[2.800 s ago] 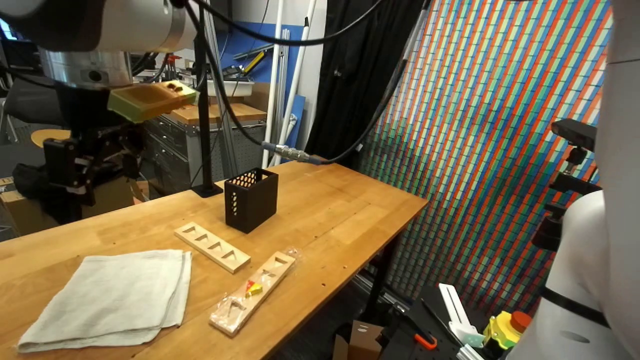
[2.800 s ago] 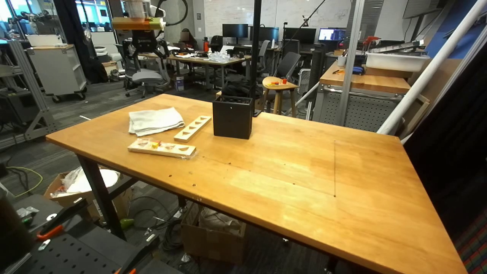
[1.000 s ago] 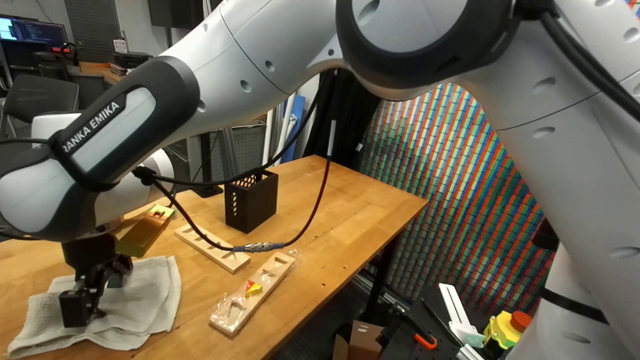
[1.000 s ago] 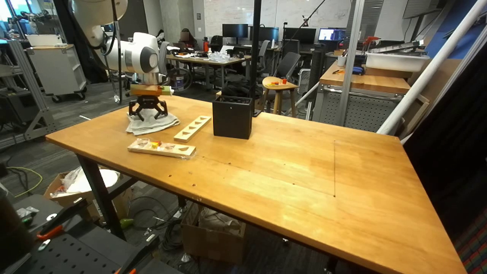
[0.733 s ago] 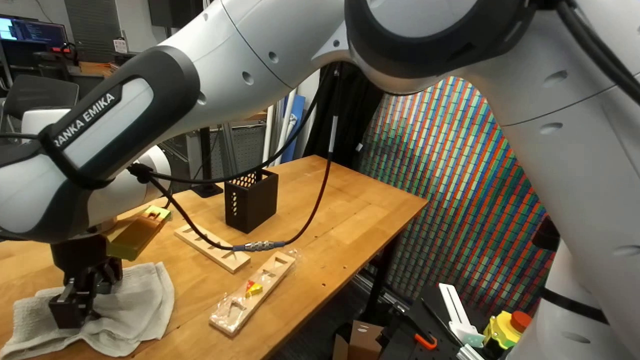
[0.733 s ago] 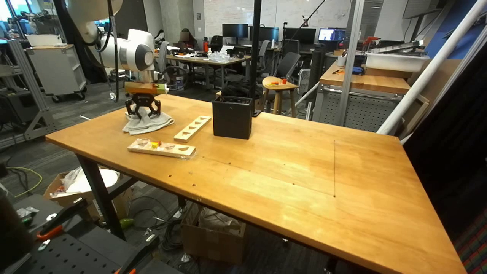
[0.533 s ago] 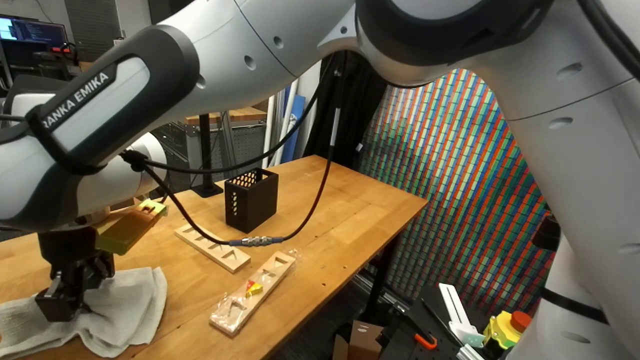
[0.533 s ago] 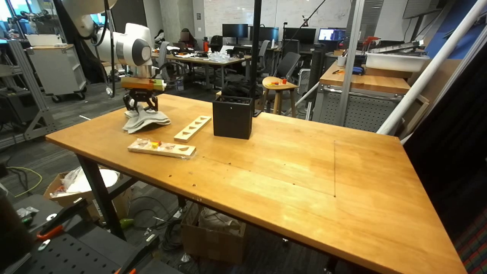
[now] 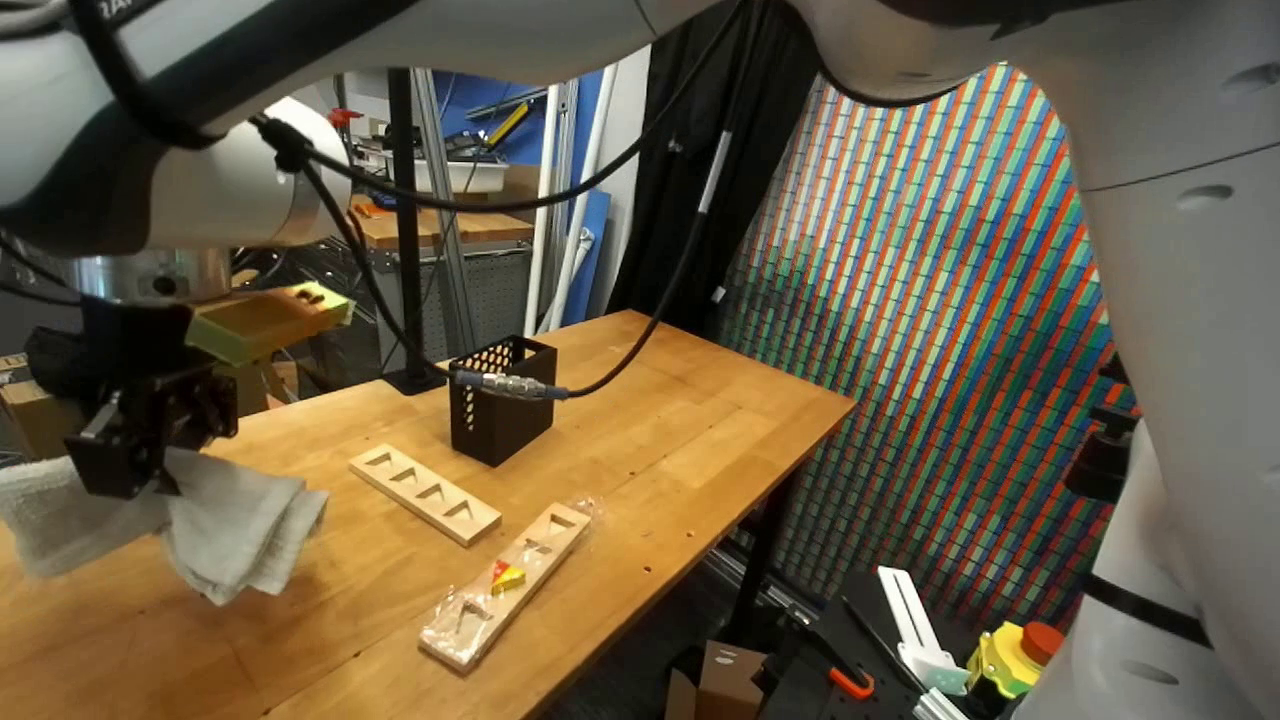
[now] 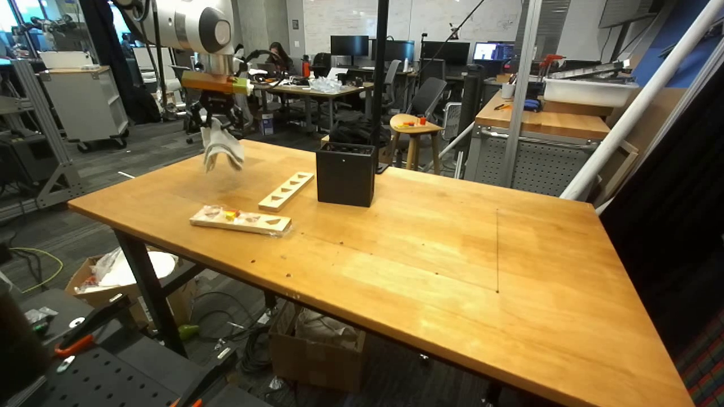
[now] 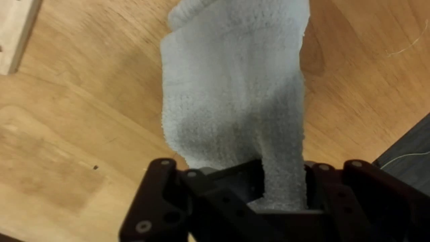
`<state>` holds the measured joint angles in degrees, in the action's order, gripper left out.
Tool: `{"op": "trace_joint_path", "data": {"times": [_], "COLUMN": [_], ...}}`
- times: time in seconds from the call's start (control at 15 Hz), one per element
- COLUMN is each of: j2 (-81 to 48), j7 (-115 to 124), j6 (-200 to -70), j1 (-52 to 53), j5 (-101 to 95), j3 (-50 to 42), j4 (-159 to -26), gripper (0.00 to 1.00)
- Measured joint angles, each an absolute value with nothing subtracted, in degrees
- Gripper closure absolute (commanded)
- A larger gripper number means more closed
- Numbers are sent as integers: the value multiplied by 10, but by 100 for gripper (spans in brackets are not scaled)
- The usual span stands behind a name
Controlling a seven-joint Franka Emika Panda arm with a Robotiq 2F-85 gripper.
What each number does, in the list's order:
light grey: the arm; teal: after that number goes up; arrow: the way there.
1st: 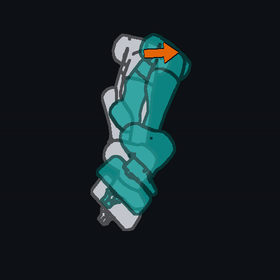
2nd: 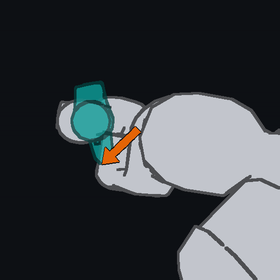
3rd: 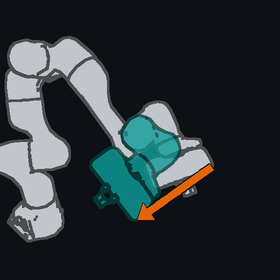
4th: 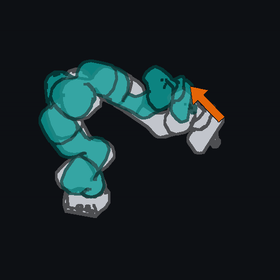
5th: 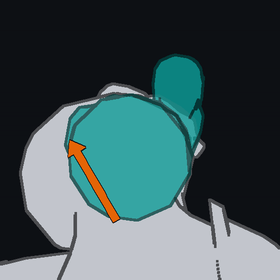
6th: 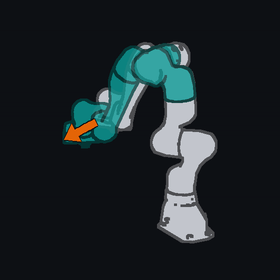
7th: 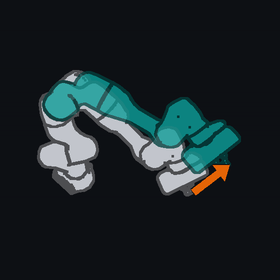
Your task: Pick up the cloth and put it in the box, then remove it and fold it on the table
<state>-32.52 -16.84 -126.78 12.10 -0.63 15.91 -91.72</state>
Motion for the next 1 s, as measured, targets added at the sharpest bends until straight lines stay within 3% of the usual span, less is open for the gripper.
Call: {"op": "trace_joint_path", "data": {"times": [1.0], "j2": [-185], "j7": [-229], "j6": [-1078], "j1": [2], "j5": [-5], "j3": [71], "j4": [-867], "gripper": [99]}}
